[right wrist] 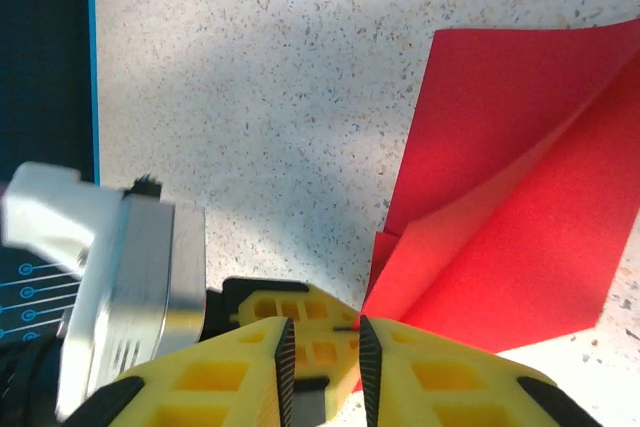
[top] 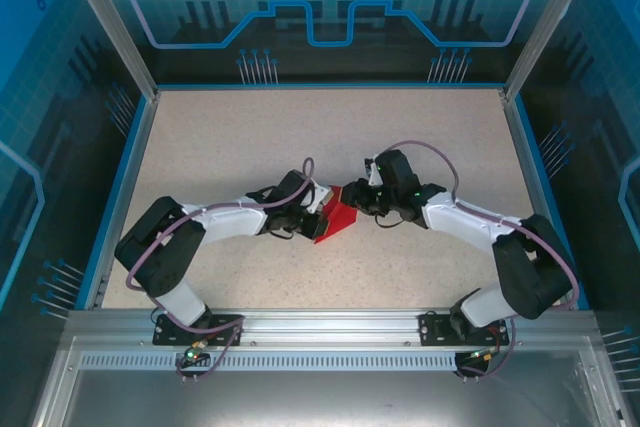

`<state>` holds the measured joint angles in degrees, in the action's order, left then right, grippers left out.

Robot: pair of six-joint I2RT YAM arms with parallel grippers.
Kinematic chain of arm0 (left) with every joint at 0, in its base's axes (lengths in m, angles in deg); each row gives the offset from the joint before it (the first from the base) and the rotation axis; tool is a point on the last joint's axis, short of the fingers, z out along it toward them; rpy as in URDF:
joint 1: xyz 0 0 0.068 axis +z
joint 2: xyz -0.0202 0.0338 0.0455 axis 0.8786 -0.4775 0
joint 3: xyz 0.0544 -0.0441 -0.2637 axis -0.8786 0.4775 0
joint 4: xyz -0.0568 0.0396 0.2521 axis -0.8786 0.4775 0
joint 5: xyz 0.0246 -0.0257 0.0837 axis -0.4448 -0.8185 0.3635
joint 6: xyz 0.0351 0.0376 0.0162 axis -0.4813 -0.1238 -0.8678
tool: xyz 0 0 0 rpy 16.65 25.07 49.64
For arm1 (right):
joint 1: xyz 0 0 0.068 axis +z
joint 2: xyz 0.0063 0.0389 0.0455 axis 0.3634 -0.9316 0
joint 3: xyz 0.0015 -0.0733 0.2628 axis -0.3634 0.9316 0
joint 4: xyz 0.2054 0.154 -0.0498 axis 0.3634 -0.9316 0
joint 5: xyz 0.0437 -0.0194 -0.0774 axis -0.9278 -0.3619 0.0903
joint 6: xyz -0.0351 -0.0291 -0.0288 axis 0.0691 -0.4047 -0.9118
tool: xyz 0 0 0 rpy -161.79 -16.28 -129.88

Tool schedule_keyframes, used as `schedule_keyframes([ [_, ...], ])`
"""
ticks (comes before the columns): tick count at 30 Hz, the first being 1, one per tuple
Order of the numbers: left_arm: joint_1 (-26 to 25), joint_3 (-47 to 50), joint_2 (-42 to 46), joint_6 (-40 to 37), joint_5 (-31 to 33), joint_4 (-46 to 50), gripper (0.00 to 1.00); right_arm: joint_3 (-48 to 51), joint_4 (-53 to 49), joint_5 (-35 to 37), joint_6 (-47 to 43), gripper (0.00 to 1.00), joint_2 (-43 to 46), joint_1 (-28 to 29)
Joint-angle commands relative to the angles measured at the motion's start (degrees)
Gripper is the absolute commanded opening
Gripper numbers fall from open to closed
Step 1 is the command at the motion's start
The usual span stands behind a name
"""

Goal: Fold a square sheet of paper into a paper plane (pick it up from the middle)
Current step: Fourth fold the wing at the center of the table.

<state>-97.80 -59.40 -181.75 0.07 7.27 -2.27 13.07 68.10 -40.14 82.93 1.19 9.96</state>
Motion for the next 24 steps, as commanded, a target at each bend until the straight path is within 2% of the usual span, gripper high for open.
schedule_keyframes([
  [1,3.5,3.3,1.5,4.9,-8.0,-5.1,0.02,1.5,-3.4,0.2,-2.4,0.27,1.9,-0.8],
  [11,7.0,7.7,1.6,10.1,-13.7,-10.9,0.02,-1.9,-1.4,-1.9,-2.2,0.19,-5.0,3.2],
  [17,8.0,7.6,-0.1,10.9,-15.5,-10.6,0.02,-6.1,1.5,-2.0,0.1,0.14,-12.1,5.2],
  [24,8.8,7.5,-1.8,11.3,-17.3,-10.5,0.02,-8.8,4.7,-3.1,2.4,0.12,-18.0,4.9],
])
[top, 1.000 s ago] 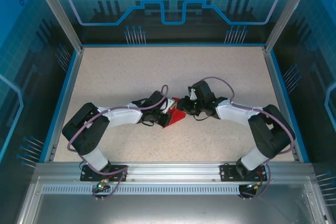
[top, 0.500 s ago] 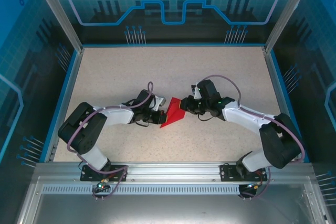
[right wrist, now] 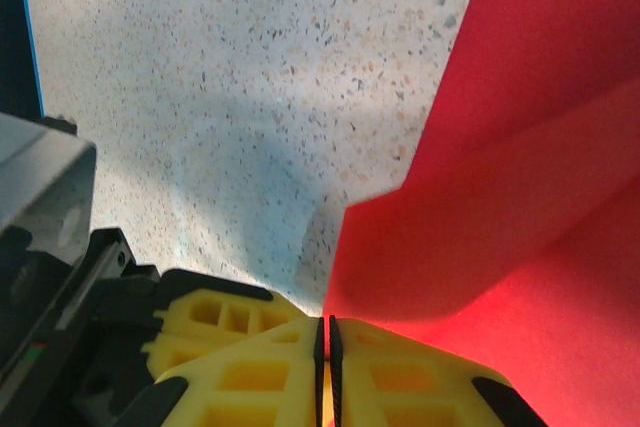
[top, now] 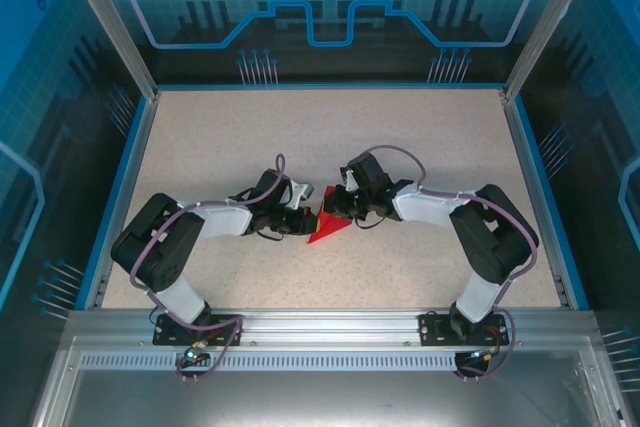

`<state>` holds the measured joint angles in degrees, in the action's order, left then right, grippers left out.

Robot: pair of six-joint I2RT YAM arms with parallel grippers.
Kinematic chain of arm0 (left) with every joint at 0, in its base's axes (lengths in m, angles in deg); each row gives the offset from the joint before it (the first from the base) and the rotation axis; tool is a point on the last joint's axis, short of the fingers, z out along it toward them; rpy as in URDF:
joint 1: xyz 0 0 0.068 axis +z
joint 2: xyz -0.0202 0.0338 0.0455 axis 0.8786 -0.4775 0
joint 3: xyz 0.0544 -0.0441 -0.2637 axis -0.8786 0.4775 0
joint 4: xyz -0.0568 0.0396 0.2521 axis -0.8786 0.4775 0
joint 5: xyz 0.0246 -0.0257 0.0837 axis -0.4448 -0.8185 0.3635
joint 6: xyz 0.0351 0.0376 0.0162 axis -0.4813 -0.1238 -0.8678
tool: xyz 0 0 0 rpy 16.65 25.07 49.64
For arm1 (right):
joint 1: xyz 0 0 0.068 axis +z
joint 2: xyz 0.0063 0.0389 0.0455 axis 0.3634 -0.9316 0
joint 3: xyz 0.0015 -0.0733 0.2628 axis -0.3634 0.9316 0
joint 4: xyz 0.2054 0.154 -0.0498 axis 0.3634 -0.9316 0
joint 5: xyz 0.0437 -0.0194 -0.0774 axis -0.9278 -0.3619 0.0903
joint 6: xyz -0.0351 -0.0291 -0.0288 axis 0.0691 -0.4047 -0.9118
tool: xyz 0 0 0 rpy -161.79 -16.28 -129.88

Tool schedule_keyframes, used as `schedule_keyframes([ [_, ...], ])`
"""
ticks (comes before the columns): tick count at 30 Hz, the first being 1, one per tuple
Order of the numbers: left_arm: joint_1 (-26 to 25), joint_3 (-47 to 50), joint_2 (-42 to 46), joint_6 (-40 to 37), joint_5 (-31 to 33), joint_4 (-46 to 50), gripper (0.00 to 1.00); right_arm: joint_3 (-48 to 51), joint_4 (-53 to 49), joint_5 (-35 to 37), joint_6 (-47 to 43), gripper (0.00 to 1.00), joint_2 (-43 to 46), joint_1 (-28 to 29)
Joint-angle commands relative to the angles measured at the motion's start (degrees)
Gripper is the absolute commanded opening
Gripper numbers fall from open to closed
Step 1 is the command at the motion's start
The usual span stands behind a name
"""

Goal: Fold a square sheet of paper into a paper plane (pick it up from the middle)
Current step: Fourth fold the wing at the center of the table.

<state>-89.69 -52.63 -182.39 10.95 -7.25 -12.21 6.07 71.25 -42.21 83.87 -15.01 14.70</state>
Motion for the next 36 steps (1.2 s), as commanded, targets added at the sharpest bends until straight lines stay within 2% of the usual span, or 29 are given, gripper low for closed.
schedule_keyframes([
  [1,0.7,0.4,-1.6,0.3,-3.1,-0.1,0.02,-1.8,1.6,-0.8,2.0,0.11,-2.4,0.0],
  [10,1.5,1.0,-3.9,1.9,-3.2,-1.2,0.01,0.1,6.7,-2.3,3.5,0.11,-5.4,-2.1],
  [19,3.2,2.2,-5.3,6.8,-8.0,-5.8,0.00,2.6,4.8,-0.8,1.7,0.14,1.5,-3.4],
  [25,4.7,1.2,-5.8,8.0,-9.5,-4.7,0.00,0.7,4.5,-2.5,2.1,0.13,-1.7,-1.6],
  [31,5.4,0.1,-7.5,7.4,-11.2,-2.6,0.00,-0.2,10.3,-4.9,4.7,0.12,-6.5,-1.4],
  [36,5.5,-0.8,-9.3,6.7,-12.3,-1.6,0.01,-0.8,9.8,-4.5,5.0,0.12,-7.0,-1.4],
])
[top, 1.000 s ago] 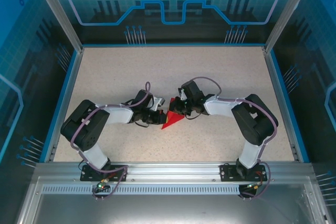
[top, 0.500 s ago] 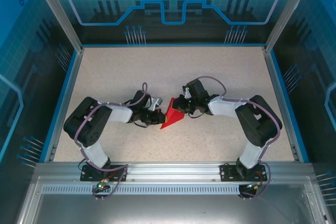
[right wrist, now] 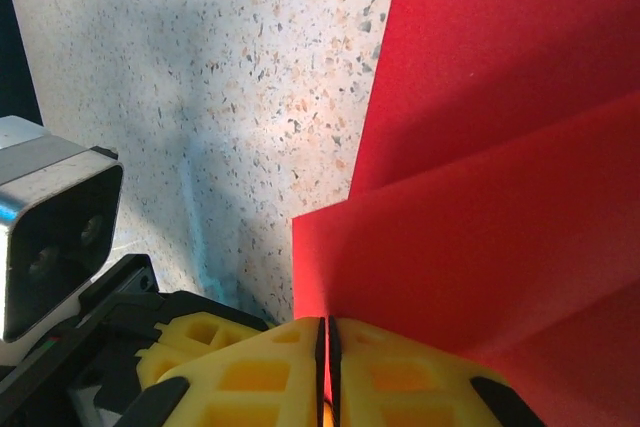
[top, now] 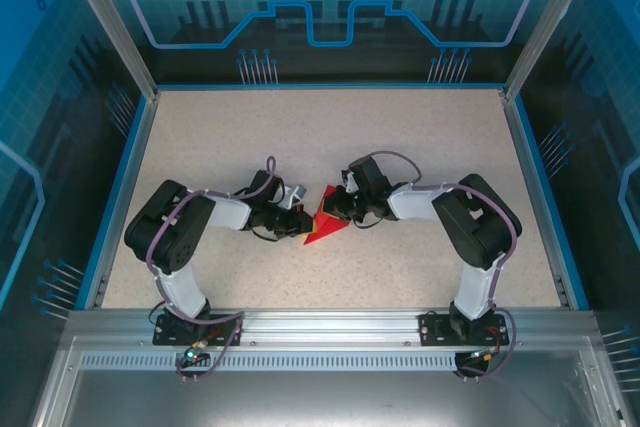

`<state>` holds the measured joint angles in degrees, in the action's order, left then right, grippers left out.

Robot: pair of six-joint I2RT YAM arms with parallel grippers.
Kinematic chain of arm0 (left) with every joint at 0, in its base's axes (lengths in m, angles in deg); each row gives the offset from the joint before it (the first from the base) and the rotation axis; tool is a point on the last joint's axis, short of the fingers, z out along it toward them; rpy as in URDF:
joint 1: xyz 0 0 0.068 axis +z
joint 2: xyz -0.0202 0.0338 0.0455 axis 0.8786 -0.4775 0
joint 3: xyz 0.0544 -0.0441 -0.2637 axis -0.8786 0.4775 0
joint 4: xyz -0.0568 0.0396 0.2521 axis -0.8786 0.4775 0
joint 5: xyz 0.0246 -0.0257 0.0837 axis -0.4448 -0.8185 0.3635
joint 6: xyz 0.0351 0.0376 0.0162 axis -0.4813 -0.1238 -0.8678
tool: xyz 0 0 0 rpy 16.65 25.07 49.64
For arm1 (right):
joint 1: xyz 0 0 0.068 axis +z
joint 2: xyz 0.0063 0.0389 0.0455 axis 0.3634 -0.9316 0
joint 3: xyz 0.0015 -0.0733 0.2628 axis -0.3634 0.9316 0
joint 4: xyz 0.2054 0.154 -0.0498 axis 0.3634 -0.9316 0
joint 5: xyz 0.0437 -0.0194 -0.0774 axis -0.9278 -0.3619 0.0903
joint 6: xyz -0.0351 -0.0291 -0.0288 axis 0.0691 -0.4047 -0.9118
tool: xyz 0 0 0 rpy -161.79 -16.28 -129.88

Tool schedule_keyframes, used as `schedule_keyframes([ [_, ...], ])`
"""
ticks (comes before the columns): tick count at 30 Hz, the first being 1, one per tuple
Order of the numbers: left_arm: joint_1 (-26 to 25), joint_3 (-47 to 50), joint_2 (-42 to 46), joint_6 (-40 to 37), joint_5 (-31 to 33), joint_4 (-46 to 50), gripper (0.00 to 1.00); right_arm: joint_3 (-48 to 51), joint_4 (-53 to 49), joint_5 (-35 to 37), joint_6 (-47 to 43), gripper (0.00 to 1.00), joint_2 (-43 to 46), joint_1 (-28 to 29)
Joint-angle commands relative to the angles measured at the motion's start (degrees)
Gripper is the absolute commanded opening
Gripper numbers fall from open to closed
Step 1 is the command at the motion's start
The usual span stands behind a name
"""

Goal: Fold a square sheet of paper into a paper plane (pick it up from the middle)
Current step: Fourth fold the wing at the center of the table.

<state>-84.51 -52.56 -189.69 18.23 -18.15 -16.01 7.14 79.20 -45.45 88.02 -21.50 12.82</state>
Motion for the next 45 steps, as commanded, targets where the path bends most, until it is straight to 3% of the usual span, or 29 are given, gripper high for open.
schedule_keyframes([
  [1,0.4,-1.1,-2.3,-0.7,-1.8,2.2,0.01,-2.0,1.5,-0.9,0.8,0.12,-0.6,0.5],
  [16,1.4,-3.0,-4.8,-1.0,-2.2,5.8,0.01,-3.1,0.0,1.1,-0.9,0.12,-5.3,-1.0],
  [22,1.8,-2.5,-4.9,-0.4,-2.4,5.3,0.02,-2.7,2.6,-1.9,-0.7,0.13,-7.6,-1.4],
  [34,2.3,-1.5,-6.0,3.5,-3.1,3.2,0.00,0.6,-1.1,0.2,-2.9,0.17,5.1,-3.6],
  [45,2.8,-1.7,-6.7,4.2,-3.5,3.8,0.00,-2.8,1.1,-0.8,-0.8,0.14,-2.2,0.1],
])
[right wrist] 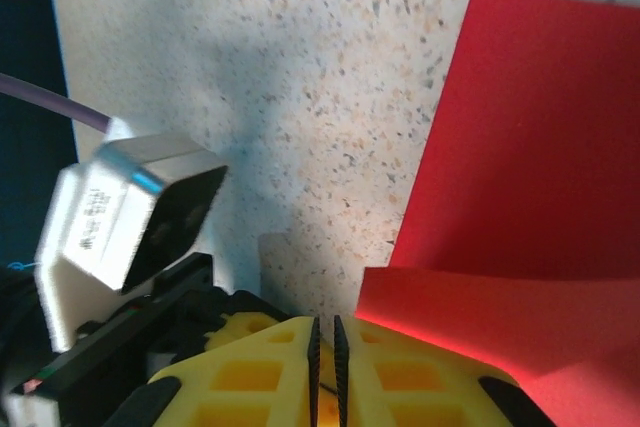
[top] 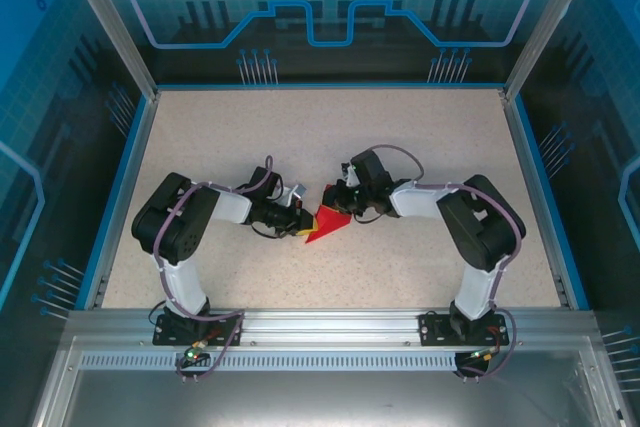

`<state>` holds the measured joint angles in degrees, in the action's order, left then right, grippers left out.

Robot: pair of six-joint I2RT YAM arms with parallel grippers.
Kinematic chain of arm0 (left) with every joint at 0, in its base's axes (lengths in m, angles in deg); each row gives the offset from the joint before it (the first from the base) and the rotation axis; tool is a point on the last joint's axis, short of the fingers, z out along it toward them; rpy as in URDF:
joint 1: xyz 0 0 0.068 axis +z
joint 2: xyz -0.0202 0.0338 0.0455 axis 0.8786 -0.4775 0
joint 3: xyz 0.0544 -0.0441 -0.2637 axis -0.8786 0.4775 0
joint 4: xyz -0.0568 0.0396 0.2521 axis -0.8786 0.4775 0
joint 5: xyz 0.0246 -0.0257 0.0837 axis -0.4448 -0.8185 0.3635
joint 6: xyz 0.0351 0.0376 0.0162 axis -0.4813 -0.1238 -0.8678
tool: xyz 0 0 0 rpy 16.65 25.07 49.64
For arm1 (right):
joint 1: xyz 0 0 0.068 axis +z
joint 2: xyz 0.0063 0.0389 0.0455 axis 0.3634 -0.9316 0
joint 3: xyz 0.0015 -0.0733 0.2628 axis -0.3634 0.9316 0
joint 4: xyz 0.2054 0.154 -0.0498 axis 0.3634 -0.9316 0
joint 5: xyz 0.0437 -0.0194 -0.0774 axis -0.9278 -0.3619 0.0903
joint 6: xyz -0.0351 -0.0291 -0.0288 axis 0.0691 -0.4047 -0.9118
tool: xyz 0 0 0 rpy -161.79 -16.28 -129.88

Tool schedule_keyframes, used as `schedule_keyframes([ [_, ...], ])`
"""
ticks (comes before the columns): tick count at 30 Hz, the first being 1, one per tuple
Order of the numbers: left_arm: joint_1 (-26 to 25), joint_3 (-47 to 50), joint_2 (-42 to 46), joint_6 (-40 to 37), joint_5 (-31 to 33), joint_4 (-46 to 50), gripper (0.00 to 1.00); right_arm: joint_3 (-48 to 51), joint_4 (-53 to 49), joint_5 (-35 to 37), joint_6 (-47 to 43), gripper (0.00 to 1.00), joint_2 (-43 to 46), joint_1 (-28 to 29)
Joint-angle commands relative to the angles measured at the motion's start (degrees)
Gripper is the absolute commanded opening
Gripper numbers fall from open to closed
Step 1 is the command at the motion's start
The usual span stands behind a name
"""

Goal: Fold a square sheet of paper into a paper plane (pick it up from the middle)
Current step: Fourth fold the wing at the center of the table.

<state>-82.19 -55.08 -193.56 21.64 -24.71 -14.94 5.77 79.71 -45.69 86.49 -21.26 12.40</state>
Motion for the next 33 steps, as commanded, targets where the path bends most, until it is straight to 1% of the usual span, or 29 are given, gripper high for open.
schedule_keyframes([
  [1,0.5,0.7,-3.0,0.7,3.0,2.8,0.00,-1.9,0.8,-0.8,0.9,0.14,-3.1,0.6],
  [4,0.5,0.2,-3.3,-0.1,2.9,3.7,0.00,-3.0,0.4,-1.0,0.7,0.14,-5.3,0.5],
  [8,0.5,-0.3,-3.0,-1.7,3.8,5.8,0.02,-3.5,-3.1,1.0,0.3,0.12,-7.4,0.5],
  [10,0.5,-0.2,-2.5,-2.3,4.1,6.3,0.08,-3.3,-4.3,1.7,-0.2,0.11,-8.5,0.6],
  [11,0.5,-0.4,-2.2,-2.6,4.3,6.8,0.10,-3.1,-4.8,1.9,-0.3,0.11,-8.9,0.6],
  [13,0.5,-0.5,-1.5,-3.1,4.0,7.4,0.18,-2.4,-5.3,2.6,-0.5,0.10,-9.5,0.6],
  [15,0.5,-0.5,-0.4,-3.3,3.9,8.0,0.22,-1.8,-5.7,3.0,-1.0,0.10,-9.7,0.7],
  [16,0.4,-0.6,0.2,-3.7,4.2,8.8,0.25,-1.6,-6.0,3.2,-1.3,0.10,-9.7,0.8],
  [21,0.3,0.1,3.2,-4.9,7.3,12.4,0.30,-0.7,-6.1,3.4,-1.9,0.10,-9.7,1.0],
  [24,-0.2,-0.2,3.6,-6.1,9.0,15.0,0.27,-0.4,-5.8,3.4,-2.0,0.10,-9.8,1.0],
  [27,-1.0,-0.4,3.3,-7.2,8.9,16.5,0.24,-0.2,-5.5,3.4,-2.0,0.10,-9.8,1.1],
  [29,-1.6,-0.8,3.3,-8.4,8.7,18.1,0.19,-0.3,-5.4,3.2,-1.9,0.10,-9.8,1.1],
  [33,-2.2,-0.8,4.0,-9.7,11.5,21.4,0.10,-0.1,-5.4,3.3,-1.9,0.10,-9.7,1.2],
])
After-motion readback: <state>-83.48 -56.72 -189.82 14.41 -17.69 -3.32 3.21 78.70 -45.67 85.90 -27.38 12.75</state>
